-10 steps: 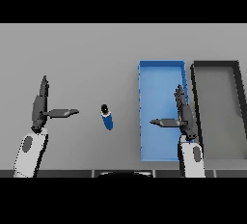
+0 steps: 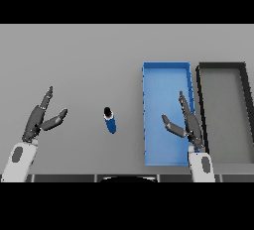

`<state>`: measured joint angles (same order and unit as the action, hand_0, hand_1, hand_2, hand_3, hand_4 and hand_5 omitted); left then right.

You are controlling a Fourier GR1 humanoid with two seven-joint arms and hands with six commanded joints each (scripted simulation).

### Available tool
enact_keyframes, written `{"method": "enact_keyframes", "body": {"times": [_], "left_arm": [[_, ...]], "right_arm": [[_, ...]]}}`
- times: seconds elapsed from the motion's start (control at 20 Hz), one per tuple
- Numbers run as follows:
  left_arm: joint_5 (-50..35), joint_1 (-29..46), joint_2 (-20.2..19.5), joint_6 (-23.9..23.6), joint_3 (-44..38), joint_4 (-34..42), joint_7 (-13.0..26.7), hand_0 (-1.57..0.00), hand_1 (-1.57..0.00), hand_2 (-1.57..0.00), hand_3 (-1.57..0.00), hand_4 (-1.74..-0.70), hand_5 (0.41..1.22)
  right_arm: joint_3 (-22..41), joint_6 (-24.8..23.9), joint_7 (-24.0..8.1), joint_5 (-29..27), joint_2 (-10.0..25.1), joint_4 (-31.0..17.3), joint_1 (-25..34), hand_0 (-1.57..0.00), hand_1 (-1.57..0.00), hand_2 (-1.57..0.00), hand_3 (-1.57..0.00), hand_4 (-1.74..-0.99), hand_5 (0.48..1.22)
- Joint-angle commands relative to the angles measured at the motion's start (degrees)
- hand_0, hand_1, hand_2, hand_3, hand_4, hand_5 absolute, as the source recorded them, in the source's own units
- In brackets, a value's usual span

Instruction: Pick up the blue pipe and place it into the blue bin.

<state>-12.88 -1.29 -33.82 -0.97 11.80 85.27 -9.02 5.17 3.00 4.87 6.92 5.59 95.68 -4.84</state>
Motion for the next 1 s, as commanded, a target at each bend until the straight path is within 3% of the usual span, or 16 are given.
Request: {"method": "enact_keyframes", "body": {"times": [0.0, 0.3, 0.65, 0.95], "left_arm": [[-0.15, 0.09, -0.8, 0.77, 0.09, 0.83, -0.28, 0.0, 0.0, 0.0, 0.0, -1.01, 0.589], [-1.71, 0.38, -2.71, 7.24, 1.91, 2.07, -1.85, 0.0, 0.0, 0.0, 0.0, -1.02, 0.587], [-0.57, 0.84, -4.29, 13.73, 8.55, 7.54, 4.14, 0.0, 0.0, 0.0, 0.0, -1.06, 0.498], [3.49, 0.01, -0.01, 14.9, 14.58, 8.62, 4.89, 0.0, 0.0, 0.0, 0.0, -1.1, 0.447]], "right_arm": [[0.38, -0.14, -0.64, 0.51, 0.15, 0.93, -0.34, 0.0, 0.0, 0.0, 0.0, -1.232, 0.599], [1.09, -0.1, -2.58, 1.7, 0.68, 1.58, -0.54, 0.0, 0.0, 0.0, 0.0, -1.216, 0.587], [0.75, 0.66, 0.15, 0.94, 1.14, 1.46, -0.04, 0.0, 0.0, 0.0, 0.0, -1.233, 0.604], [0.65, 0.97, 1.31, 0.69, 1.34, 1.9, -1.0, 0.0, 0.0, 0.0, 0.0, -1.262, 0.617]]}}
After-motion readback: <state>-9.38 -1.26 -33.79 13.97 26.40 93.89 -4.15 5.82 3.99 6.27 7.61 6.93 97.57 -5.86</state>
